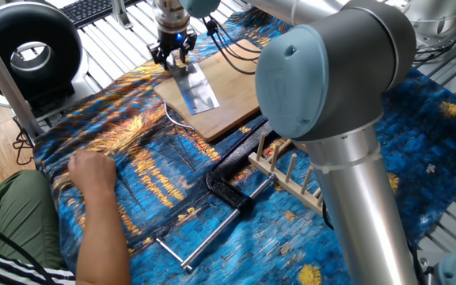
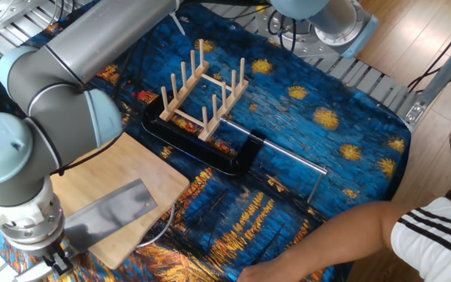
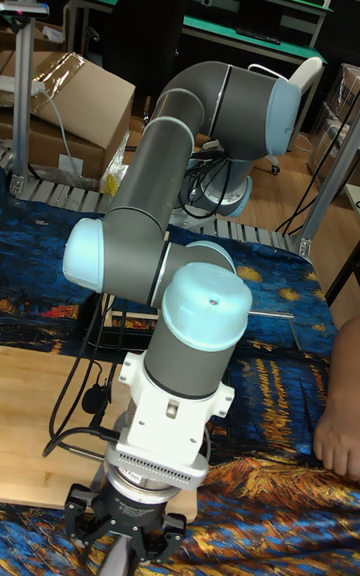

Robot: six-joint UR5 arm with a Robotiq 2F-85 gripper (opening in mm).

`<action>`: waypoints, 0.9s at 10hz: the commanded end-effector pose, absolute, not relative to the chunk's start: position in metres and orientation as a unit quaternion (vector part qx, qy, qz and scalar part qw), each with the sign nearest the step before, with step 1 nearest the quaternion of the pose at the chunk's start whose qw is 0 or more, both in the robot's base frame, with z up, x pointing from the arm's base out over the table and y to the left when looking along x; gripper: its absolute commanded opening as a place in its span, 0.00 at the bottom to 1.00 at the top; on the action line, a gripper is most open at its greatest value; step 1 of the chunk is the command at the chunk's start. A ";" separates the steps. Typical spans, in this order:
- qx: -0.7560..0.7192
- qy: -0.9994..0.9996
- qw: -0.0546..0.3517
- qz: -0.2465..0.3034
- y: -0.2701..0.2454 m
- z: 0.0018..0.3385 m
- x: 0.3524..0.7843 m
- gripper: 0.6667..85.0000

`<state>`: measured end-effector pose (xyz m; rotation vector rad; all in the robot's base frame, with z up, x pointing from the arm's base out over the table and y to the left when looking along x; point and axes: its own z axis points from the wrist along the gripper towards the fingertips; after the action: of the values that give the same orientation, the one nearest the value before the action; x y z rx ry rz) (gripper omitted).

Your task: Put the knife on the knife rack

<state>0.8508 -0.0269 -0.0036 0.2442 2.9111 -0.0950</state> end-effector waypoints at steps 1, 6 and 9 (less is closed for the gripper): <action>0.092 0.989 0.112 -0.040 -0.030 -0.001 0.850 0.62; 0.083 0.989 0.115 -0.043 -0.033 0.007 0.852 0.63; 0.082 0.988 0.119 -0.054 -0.040 0.003 0.854 0.62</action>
<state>0.8529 -0.0364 0.0036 0.2341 2.8951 -0.1515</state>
